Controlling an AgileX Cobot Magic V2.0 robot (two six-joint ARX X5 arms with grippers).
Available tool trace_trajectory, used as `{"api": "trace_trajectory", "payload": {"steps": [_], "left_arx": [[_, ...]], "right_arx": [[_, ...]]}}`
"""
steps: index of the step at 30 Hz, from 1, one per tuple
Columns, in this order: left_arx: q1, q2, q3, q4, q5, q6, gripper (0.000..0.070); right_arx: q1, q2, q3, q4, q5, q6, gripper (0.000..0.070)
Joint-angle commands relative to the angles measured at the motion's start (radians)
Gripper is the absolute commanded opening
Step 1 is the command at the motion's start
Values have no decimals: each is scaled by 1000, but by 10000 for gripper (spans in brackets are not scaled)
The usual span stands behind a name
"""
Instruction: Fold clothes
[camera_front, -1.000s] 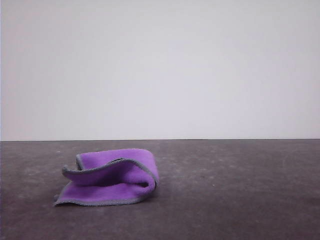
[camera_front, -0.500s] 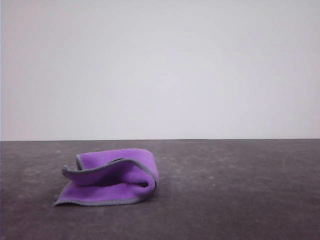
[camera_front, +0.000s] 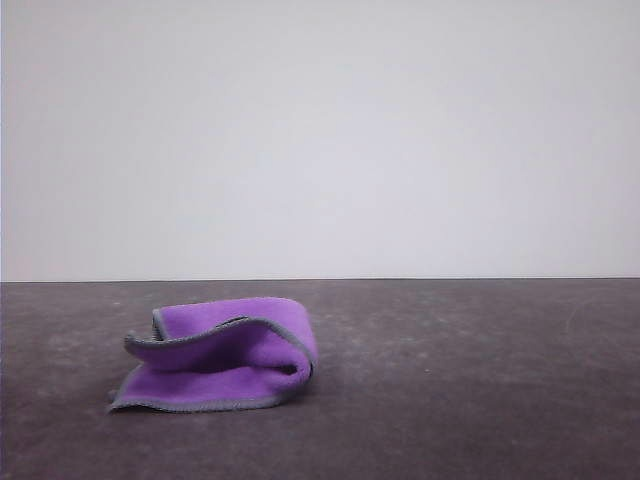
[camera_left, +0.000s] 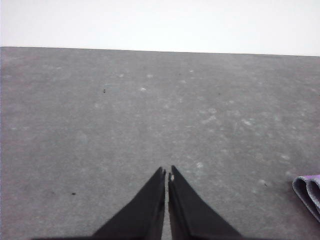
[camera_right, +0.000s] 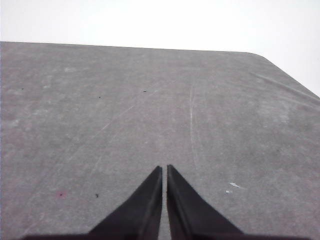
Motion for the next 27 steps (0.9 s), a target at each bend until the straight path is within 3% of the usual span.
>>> {"api": "trace_trajectory", "payload": {"steps": [1,27], "left_arx": [[0,0,-19,-9,-2,-8,0],[0,0,-19,-8,-2,-8,0]], "right_arx": [[1,-2,-6,11,3,-7,13],[-3,-2,-6,11,4,-7,13]]}}
